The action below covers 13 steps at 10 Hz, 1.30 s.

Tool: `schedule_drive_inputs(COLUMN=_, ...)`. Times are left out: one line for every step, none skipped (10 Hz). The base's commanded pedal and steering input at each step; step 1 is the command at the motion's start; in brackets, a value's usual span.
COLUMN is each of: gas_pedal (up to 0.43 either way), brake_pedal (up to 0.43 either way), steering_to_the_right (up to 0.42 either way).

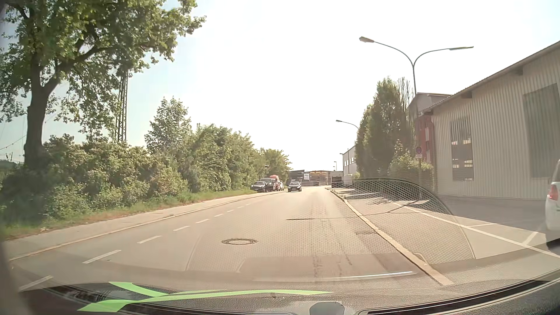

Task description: Follow the waypoints while adhering to traffic rules and regulations

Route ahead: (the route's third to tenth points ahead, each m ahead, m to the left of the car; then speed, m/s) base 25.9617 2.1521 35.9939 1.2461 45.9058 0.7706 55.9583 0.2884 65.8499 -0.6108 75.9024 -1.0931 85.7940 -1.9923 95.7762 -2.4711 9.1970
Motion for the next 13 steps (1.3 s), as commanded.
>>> schedule_drive_inputs(gas_pedal=0.157, brake_pedal=0.000, steering_to_the_right=0.010)
schedule_drive_inputs(gas_pedal=0.157, brake_pedal=0.000, steering_to_the_right=0.010)
schedule_drive_inputs(gas_pedal=0.157, brake_pedal=0.000, steering_to_the_right=0.010)
schedule_drive_inputs(gas_pedal=0.157, brake_pedal=0.000, steering_to_the_right=0.009)
schedule_drive_inputs(gas_pedal=0.157, brake_pedal=0.000, steering_to_the_right=0.009)
schedule_drive_inputs(gas_pedal=0.157, brake_pedal=0.000, steering_to_the_right=0.011)
schedule_drive_inputs(gas_pedal=0.157, brake_pedal=0.000, steering_to_the_right=0.011)
schedule_drive_inputs(gas_pedal=0.157, brake_pedal=0.000, steering_to_the_right=0.011)
schedule_drive_inputs(gas_pedal=0.157, brake_pedal=0.000, steering_to_the_right=0.011)
schedule_drive_inputs(gas_pedal=0.157, brake_pedal=0.000, steering_to_the_right=0.011)
schedule_drive_inputs(gas_pedal=0.157, brake_pedal=0.000, steering_to_the_right=0.011)
schedule_drive_inputs(gas_pedal=0.157, brake_pedal=0.000, steering_to_the_right=0.011)
schedule_drive_inputs(gas_pedal=0.157, brake_pedal=0.000, steering_to_the_right=0.011)
